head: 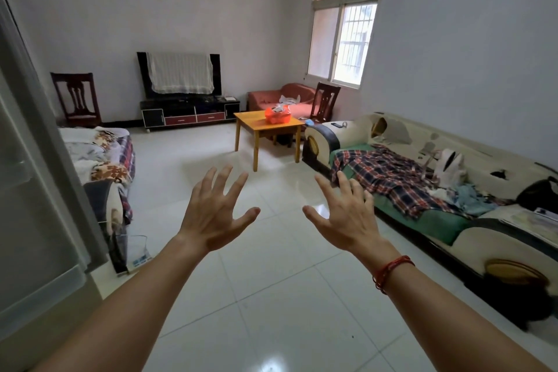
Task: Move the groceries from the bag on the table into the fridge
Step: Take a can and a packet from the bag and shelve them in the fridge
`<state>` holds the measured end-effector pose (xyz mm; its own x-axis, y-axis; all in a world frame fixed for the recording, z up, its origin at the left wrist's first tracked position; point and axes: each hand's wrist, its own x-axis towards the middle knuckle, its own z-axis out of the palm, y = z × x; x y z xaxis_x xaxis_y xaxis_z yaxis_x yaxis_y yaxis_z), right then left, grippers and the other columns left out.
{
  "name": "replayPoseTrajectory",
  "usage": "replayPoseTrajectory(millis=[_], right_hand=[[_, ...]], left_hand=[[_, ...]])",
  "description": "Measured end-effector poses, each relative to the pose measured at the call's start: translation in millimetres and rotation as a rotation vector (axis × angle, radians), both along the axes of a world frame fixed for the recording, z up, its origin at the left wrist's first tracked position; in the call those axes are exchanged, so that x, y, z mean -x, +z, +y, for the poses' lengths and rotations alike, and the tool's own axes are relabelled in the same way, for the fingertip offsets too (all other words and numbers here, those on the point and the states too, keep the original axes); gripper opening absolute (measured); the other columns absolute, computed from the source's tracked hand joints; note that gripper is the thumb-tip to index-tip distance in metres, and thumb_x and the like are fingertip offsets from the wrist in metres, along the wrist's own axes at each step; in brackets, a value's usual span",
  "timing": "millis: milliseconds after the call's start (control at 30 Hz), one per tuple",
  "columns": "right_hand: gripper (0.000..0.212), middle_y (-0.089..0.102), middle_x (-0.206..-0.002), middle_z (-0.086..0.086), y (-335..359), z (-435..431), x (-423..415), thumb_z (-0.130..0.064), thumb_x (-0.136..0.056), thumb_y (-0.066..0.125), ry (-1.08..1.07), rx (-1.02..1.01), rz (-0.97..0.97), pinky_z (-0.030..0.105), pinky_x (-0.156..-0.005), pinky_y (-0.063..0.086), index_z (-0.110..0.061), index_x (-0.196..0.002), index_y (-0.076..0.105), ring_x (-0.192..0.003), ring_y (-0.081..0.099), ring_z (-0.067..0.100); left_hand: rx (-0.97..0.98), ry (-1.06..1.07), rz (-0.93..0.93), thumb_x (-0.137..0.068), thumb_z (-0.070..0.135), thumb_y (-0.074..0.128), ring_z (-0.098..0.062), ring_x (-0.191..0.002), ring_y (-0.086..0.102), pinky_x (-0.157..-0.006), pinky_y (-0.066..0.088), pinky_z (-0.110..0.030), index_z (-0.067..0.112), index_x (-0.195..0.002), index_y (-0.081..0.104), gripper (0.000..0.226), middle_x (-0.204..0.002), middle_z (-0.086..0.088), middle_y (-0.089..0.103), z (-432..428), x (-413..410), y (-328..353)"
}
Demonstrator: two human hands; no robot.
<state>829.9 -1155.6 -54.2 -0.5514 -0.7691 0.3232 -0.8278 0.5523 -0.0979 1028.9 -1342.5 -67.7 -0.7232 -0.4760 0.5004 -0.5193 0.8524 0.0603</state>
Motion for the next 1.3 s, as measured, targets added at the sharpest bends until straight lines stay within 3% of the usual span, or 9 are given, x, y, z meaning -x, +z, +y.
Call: replayPoseTrajectory(millis=[400, 700, 867, 1300], right_hand=[[0.077, 0.015, -0.167, 0.015, -17.3, -176.1, 143.1, -0.072, -0.094, 0.035, -0.061, -0.061, -0.012, 0.060, -0.118, 0.019, -0.040, -0.160, 0.011, -0.151, 0.019, 0.039], [0.076, 0.015, -0.167, 0.015, -22.4, -262.5, 250.6, -0.072, -0.094, 0.034, -0.096, -0.086, -0.030, 0.058, -0.118, 0.019, -0.040, -0.159, 0.011, -0.151, 0.019, 0.038], [0.076, 0.015, -0.167, 0.015, -29.0, -318.5, 333.1, -0.074, -0.094, 0.033, -0.080, -0.068, -0.044, 0.059, -0.119, 0.017, -0.041, -0.159, 0.013, -0.151, 0.018, 0.038], [0.075, 0.017, -0.167, 0.013, -23.7, -463.4, 545.9, -0.073, -0.094, 0.033, -0.022, -0.075, -0.084, 0.060, -0.120, 0.016, -0.043, -0.159, 0.012, -0.152, 0.017, 0.037]], left_hand=[[-0.059, -0.016, -0.024, -0.085, 0.073, 0.029, -0.039, -0.142, 0.029, -0.107, 0.035, -0.055, 0.024, -0.150, 0.038, 0.082, -0.155, -0.014, 0.034, -176.9, 144.2, -18.9], [-0.083, -0.065, -0.056, -0.085, 0.073, 0.031, -0.038, -0.140, 0.032, -0.103, 0.039, -0.055, 0.022, -0.147, 0.041, 0.081, -0.153, -0.014, 0.036, -275.5, 262.3, -22.1], [-0.089, -0.063, -0.023, -0.085, 0.072, 0.032, -0.035, -0.137, 0.037, -0.102, 0.041, -0.051, 0.021, -0.147, 0.040, 0.081, -0.151, -0.014, 0.038, -330.5, 337.5, -25.6], [-0.118, 0.006, -0.051, -0.084, 0.075, 0.028, -0.032, -0.145, 0.026, -0.110, 0.037, -0.053, 0.026, -0.151, 0.031, 0.083, -0.158, -0.009, 0.028, -465.1, 539.7, -22.5]])
